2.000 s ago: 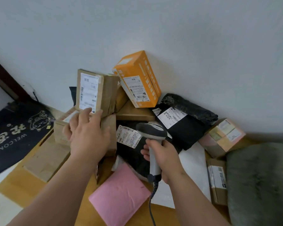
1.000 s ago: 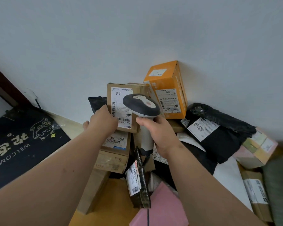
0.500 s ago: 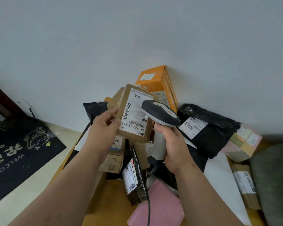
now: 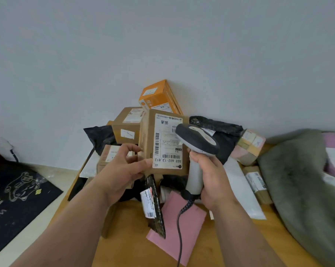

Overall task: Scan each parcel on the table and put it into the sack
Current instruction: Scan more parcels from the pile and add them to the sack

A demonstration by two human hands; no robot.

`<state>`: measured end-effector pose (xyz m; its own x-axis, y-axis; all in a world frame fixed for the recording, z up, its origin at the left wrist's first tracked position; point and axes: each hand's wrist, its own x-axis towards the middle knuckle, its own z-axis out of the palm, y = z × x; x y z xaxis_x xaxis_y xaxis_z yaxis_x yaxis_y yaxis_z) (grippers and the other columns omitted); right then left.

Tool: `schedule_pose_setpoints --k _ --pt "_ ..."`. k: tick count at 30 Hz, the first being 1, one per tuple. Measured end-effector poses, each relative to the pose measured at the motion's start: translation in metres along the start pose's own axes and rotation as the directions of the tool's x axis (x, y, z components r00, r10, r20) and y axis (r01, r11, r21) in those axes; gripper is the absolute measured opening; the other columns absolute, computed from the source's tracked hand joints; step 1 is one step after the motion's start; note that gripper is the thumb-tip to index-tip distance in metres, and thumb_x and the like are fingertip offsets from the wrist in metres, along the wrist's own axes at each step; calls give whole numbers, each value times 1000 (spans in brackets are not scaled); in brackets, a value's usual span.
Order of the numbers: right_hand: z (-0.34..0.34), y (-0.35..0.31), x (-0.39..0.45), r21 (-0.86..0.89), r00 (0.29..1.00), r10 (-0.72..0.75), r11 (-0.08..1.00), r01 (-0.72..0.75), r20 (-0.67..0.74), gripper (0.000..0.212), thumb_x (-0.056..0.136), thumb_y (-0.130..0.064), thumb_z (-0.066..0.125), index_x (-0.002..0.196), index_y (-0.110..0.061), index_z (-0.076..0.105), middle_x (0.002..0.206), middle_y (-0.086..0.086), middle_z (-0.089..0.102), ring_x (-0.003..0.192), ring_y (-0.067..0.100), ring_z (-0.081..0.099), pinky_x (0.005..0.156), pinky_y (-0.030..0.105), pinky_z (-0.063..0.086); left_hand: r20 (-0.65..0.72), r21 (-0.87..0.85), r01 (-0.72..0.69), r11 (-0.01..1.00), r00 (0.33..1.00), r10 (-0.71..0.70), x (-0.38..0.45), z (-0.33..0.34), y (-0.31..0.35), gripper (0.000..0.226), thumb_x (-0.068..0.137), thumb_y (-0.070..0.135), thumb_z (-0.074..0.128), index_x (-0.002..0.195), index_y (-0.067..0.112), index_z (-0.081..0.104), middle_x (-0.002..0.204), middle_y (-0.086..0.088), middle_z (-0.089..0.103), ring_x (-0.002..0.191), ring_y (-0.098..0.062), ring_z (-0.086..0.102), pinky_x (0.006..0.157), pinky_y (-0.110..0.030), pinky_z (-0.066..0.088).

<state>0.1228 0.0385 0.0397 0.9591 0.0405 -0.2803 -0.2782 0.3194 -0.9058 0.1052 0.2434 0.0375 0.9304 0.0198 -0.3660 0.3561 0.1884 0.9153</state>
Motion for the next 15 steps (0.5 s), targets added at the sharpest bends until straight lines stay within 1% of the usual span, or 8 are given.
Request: schedule_pose_setpoints --k 2,4,5,8,10,13,14,15 --pt "-7 -1 -10 -26 999 -17 1000 16 -27 20 92 -12 65 110 -21 68 97 -1 78 91 16 74 82 37 58 18 -32 -5 999 1000 5 -11 7 -2 47 76 7 74 115 13 48 107 -13 73 95 -26 73 79 -33 59" --pt "-13 -3 -19 -58 998 -27 998 24 -48 23 91 -15 66 114 -20 67 102 1 77 96 18 73 88 41 57 -3 -42 -21 999 1000 21 -19 15 -5 57 67 14 77 117 11 50 107 -12 74 93 -24 74 74 -29 59" --pt "-17 -4 -24 -78 998 -34 997 29 -58 26 91 -17 67 117 -20 67 106 2 76 99 19 72 91 43 57 -28 -49 -33 998 999 32 -22 19 -6 59 66 17 78 118 10 50 107 -12 74 92 -23 74 73 -28 59" --pt "-30 -5 -34 -159 994 -69 986 54 -89 36 86 -25 72 121 -21 66 112 0 74 104 19 70 94 42 55 -118 -97 -71 993 991 59 -27 30 -11 51 77 17 76 120 12 50 107 -10 74 91 -20 74 71 -27 60" --pt "-41 -8 -40 -203 992 -68 978 46 -104 29 89 -24 70 117 -19 66 105 2 74 97 19 70 85 38 55 -179 -102 -94 990 981 75 -30 38 -12 47 81 18 76 120 16 51 109 -9 74 90 -19 74 72 -28 59" --pt "-59 -16 -50 -208 997 -30 978 14 -73 22 92 -21 66 107 -5 64 80 9 70 69 23 69 66 35 54 -212 -109 -137 985 971 112 -35 54 -13 45 81 17 76 118 19 51 106 -6 74 88 -20 75 68 -26 59" --pt "-67 -20 -55 -205 998 -19 979 7 -55 21 93 -19 65 104 -2 62 75 11 68 64 24 67 60 34 53 -209 -107 -149 983 970 124 -37 61 -13 46 79 16 77 118 20 51 106 -6 74 89 -20 75 70 -28 59" --pt "-74 -24 -60 -202 999 -11 979 5 -31 20 93 -17 63 103 0 62 73 13 66 61 25 65 55 32 53 -204 -99 -161 982 969 139 -40 69 -14 49 77 17 78 118 20 52 107 -6 74 91 -21 74 75 -32 59"
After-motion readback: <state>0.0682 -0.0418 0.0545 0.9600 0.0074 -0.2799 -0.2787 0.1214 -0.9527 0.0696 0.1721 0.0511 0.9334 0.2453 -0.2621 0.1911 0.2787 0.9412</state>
